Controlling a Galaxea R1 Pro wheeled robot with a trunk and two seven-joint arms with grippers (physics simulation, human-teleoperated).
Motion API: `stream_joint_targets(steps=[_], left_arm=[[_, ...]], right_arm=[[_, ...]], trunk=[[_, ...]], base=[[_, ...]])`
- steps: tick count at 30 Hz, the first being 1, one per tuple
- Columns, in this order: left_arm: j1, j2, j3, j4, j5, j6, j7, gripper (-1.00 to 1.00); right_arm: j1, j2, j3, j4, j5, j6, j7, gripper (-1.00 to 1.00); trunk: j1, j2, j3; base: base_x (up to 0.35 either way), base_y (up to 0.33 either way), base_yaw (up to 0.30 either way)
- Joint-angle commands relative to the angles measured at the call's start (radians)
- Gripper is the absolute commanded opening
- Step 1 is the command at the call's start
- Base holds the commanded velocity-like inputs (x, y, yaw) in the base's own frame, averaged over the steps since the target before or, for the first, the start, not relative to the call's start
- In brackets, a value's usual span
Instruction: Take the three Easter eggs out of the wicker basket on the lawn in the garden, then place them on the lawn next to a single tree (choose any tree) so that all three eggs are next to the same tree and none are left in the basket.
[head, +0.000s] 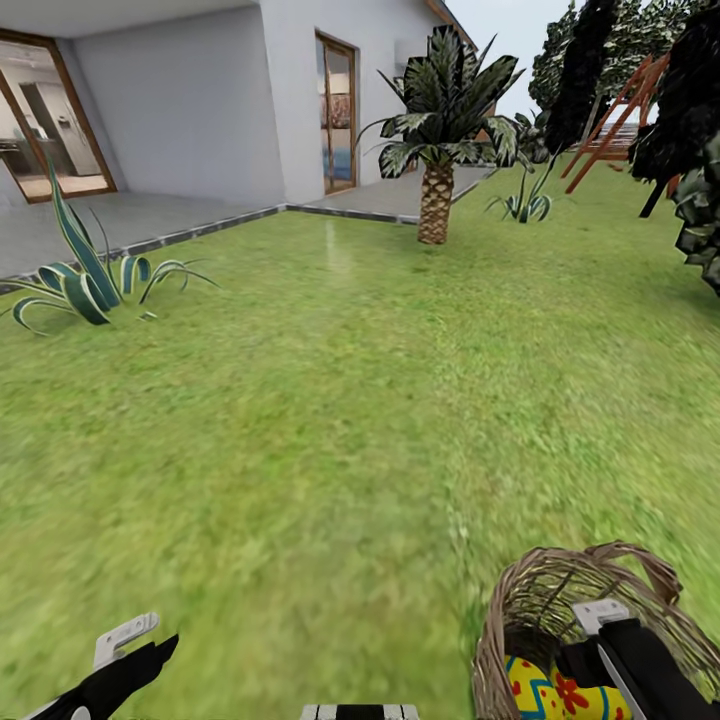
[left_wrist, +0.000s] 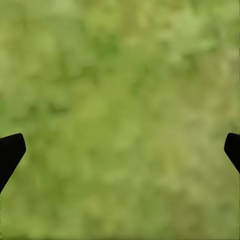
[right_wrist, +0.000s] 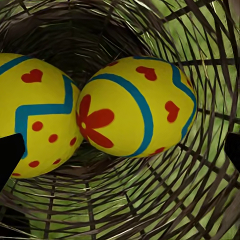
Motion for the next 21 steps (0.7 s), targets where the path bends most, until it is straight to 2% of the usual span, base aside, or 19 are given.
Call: stream_joint_targets(steps=[1, 18, 21], left_arm=[[0.000, 0.000, 0.002, -0.001, 0.005, 0.007, -0.003, 1.00], [0.000, 0.000, -0.001, 0.019, 0.005, 0.005, -0.003, 1.00], [0.000, 0.000, -0.001, 0.019, 0.005, 0.005, -0.003, 1.00]], right_arm=[[0.000, -0.001, 0.001, -0.002, 0.004, 0.004, 0.005, 1.00], [0.000, -0.008, 0.000, -0.002, 0.005, 0.003, 0.005, 1.00], [0.000, -0.017, 0.000, -0.002, 0.001, 0.004, 0.006, 1.00]], trunk=[[0.000, -0.001, -0.005], [0.008, -0.005, -0.071], [0.008, -0.005, -0.071]], base=[[0.000, 0.000, 0.000], [0.000, 0.000, 0.000], [0.000, 0.000, 0.000]])
